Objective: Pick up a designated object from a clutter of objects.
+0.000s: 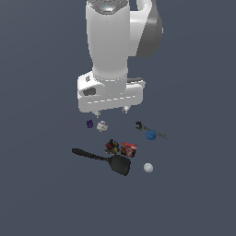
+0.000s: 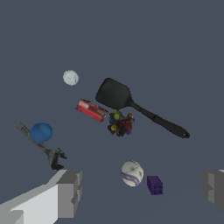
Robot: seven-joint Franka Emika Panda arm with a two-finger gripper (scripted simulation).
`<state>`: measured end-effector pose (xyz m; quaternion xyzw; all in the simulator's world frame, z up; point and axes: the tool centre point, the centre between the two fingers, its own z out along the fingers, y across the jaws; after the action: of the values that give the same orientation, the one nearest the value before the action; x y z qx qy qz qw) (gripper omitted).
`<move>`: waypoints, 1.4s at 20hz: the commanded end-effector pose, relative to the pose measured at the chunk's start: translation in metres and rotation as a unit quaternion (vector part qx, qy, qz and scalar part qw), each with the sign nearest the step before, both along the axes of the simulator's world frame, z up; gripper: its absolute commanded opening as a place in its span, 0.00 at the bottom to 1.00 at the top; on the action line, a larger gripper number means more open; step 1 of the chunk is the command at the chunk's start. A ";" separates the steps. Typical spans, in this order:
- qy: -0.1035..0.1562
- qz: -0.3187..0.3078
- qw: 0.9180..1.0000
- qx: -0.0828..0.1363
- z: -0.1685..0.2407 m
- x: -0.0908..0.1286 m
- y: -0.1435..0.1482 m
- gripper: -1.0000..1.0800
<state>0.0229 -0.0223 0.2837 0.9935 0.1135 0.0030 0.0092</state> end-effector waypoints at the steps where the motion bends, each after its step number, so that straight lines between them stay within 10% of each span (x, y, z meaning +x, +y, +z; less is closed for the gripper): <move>1: 0.002 0.038 0.999 -0.003 -0.012 0.004 0.004 0.96; 13: 0.010 0.228 0.974 -0.010 -0.072 0.023 0.026 0.96; 28: 0.011 0.441 0.897 -0.001 -0.143 0.034 0.060 0.96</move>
<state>0.0563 0.0343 0.1469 0.8522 0.5232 -0.0054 0.0077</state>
